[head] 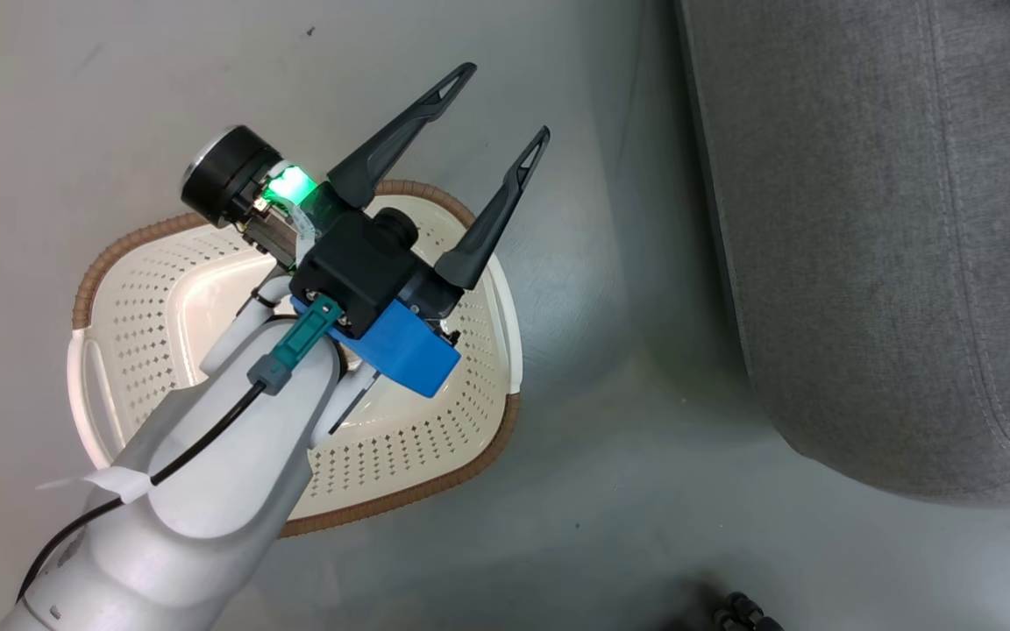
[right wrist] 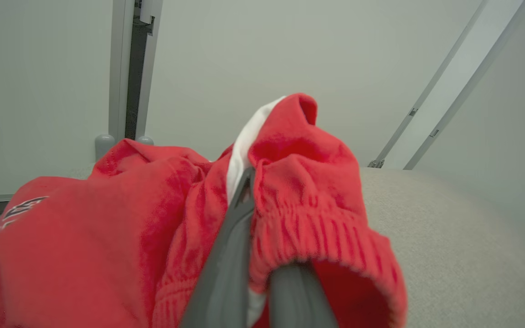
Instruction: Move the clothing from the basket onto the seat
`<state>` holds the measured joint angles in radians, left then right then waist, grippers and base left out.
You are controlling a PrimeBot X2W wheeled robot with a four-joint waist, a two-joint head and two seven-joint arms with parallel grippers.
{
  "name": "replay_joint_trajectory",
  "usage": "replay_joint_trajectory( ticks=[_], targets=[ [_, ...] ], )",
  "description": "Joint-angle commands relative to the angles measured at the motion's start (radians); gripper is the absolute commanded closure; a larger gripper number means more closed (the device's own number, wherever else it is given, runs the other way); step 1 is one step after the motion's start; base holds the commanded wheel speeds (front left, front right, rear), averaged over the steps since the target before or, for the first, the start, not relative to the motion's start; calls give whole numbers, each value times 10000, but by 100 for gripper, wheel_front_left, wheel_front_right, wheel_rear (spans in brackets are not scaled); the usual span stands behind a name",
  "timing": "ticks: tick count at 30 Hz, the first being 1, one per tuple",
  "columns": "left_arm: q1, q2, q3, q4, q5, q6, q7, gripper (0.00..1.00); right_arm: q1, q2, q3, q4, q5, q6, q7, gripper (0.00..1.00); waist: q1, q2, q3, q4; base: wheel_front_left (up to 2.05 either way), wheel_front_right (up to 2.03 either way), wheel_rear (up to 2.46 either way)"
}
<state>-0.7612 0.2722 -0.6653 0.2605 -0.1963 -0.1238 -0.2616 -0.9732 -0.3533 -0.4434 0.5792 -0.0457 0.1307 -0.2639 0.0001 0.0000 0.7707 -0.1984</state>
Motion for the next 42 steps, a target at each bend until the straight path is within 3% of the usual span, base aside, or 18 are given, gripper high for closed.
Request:
replay_joint_trajectory(
  ticks=[1, 2, 3, 4, 15, 21, 35, 42],
  targets=[
    [-34, 51, 15, 9, -54, 32, -51, 0, 211, 72, -41, -51, 17, 2, -6, 100, -1, 0, -88, -34, 0, 0, 0],
    [11, 65, 27, 34, -53, 52, -51, 0, 324, 140, -45, -31, 54, 2, -6, 100, -1, 0, -164, -62, 0, 0, 0],
    [62, 74, 33, 58, -76, 68, -51, 0, 420, 200, -65, -48, 108, 2, -7, 59, -1, 0, -259, -98, 0, 0, 0],
    [116, 75, 39, 72, -97, 94, -51, 0, 508, 276, -120, -121, 148, 2, -7, 0, -1, 0, -377, -137, 0, 0, 0],
    [1166, -245, 364, 140, -442, 230, -51, 0, 3478, 1219, -74, -1581, 202, 2, -7, 0, -1, 0, -2459, -539, 0, 0, 0],
    [2113, -462, 975, 4, -606, 445, -49, 0, 4999, 1535, 544, -2580, 341, 2, -7, 0, -1, 0, -3694, -504, 0, 0, 0],
    [4146, -1006, 3130, -449, -400, 854, -51, 0, 6959, 2062, 2438, -4394, 717, 3, -6, 0, -1, 0, -5714, 775, 0, 0, 0],
    [5161, -1305, 4385, -643, -175, 769, -49, 0, 7666, 2367, 3167, -4689, 838, 2, -6, 0, -1, 0, -6457, 1542, 0, 0, 0]
  ],
)
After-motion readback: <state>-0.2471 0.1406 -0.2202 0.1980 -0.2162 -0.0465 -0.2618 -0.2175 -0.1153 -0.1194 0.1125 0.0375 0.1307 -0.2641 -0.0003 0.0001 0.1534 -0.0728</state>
